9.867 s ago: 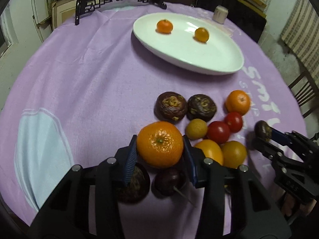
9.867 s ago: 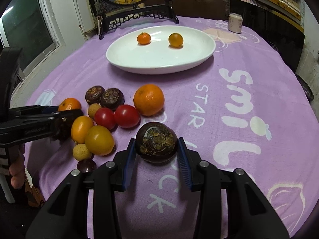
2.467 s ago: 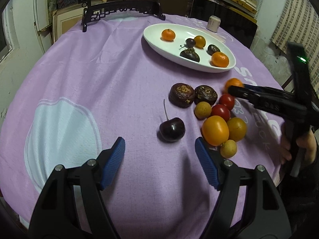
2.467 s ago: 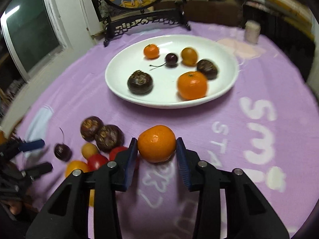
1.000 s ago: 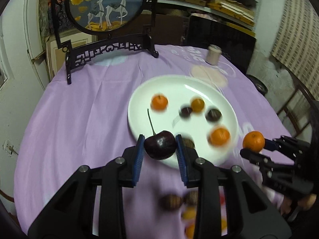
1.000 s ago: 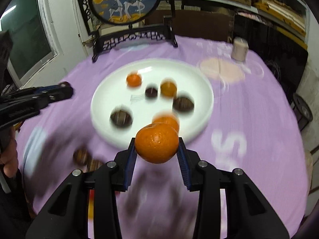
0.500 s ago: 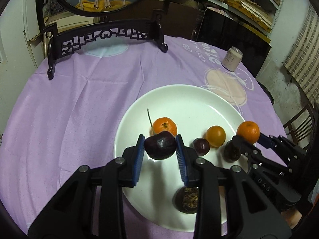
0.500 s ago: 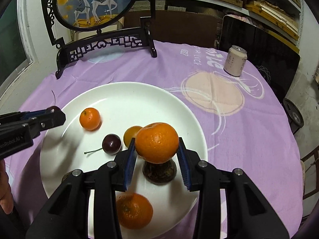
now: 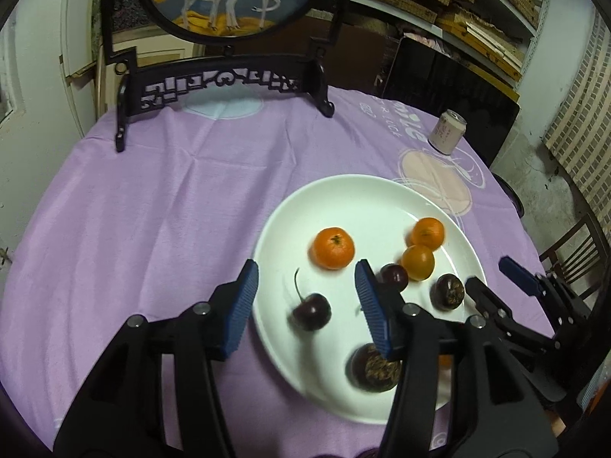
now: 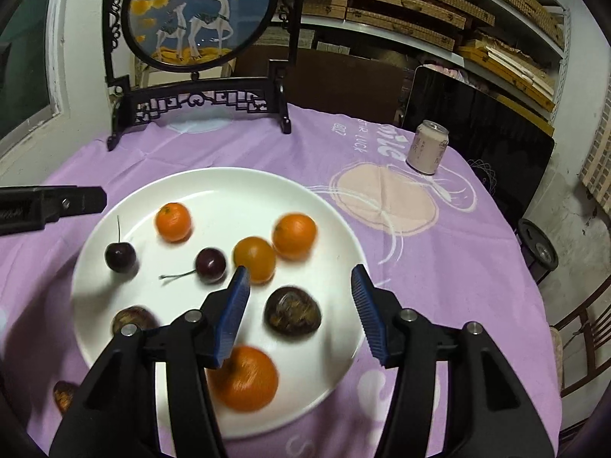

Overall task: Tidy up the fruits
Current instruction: 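Carry both fruits onto the white plate and release them, then grasp a red tomato with the right tool while the left grasps a yellow tomato, then carry both tomatoes onto the white plate and open both tools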

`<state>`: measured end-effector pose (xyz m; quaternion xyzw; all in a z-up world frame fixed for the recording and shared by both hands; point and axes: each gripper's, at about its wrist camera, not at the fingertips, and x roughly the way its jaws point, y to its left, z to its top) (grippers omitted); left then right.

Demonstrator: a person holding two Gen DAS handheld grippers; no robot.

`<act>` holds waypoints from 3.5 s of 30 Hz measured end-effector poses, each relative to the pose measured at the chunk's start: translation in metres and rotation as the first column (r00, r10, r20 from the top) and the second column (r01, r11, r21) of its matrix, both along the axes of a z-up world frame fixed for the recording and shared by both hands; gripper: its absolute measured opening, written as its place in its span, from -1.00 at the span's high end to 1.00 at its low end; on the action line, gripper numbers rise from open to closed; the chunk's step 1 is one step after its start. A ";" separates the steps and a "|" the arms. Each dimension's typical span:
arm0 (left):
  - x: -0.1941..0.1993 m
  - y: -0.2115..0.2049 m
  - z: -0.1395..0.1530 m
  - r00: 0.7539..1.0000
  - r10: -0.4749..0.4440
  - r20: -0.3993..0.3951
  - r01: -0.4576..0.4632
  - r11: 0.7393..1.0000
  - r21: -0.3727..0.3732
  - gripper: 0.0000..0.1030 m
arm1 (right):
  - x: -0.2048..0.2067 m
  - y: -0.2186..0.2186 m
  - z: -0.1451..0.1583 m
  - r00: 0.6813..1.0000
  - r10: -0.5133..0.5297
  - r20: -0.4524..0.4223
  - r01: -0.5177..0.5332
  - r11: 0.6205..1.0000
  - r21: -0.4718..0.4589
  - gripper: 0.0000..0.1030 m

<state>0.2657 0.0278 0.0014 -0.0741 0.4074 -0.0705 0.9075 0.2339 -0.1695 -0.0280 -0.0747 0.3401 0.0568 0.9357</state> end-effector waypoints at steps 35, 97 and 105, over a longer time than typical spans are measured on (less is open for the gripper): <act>-0.222 0.031 -0.067 0.990 -0.119 -0.076 0.119 0.993 -0.001 -0.37 | -0.138 0.040 -0.058 0.955 0.188 -0.228 -0.179 0.982 0.062 -0.11; -0.201 -0.015 -0.019 0.978 -0.205 0.028 0.203 0.978 0.044 0.21 | -0.176 0.003 -0.012 0.972 0.168 -0.165 -0.136 0.972 0.192 0.42; -0.096 -0.023 0.013 0.990 -0.135 0.035 0.132 0.988 0.084 0.21 | -0.101 0.012 0.023 0.977 0.176 -0.120 -0.158 0.976 0.151 0.42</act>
